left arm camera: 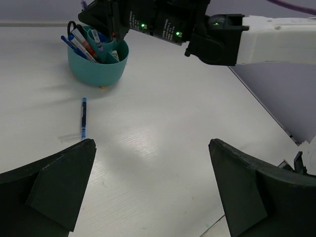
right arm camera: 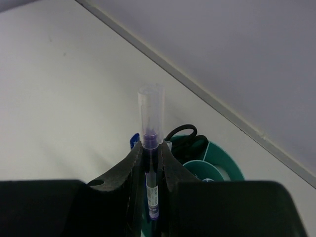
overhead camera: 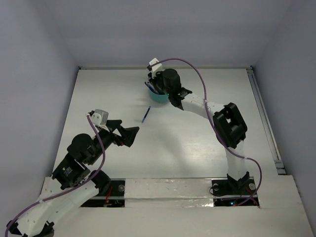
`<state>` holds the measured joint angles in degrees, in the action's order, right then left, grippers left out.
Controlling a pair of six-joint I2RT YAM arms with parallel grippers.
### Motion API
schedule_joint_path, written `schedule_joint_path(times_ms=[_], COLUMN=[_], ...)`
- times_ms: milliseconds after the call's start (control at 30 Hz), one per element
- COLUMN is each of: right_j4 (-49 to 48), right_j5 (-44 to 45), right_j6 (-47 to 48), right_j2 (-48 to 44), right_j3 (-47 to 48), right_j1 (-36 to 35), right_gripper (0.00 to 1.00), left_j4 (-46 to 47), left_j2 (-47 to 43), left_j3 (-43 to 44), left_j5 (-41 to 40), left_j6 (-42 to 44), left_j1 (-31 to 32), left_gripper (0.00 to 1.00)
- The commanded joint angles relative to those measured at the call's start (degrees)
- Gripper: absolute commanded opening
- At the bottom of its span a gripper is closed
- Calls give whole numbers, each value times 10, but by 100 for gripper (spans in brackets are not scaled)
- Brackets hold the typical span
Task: Sort the stationery into containers
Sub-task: Place the pen in the storage box.
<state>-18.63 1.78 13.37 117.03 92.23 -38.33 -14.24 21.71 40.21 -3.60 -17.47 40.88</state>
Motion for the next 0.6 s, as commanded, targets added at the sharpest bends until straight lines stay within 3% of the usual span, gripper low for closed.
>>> schedule_joint_path(times_ms=[0, 467, 567], right_j4=[-61, -111, -100], right_j5=[13, 16, 18], right_j6=[45, 42, 36], right_j2=[33, 38, 26], right_j3=[45, -20, -29], right_j1=[7, 12, 12], right_gripper=[0, 0, 29], left_j4=[16, 23, 24], left_j2=[-4, -4, -2], left_j3=[0, -3, -3], left_j5=[-7, 12, 16], left_j6=[9, 14, 15], left_j1=[-5, -21, -21], left_gripper=[99, 99, 99])
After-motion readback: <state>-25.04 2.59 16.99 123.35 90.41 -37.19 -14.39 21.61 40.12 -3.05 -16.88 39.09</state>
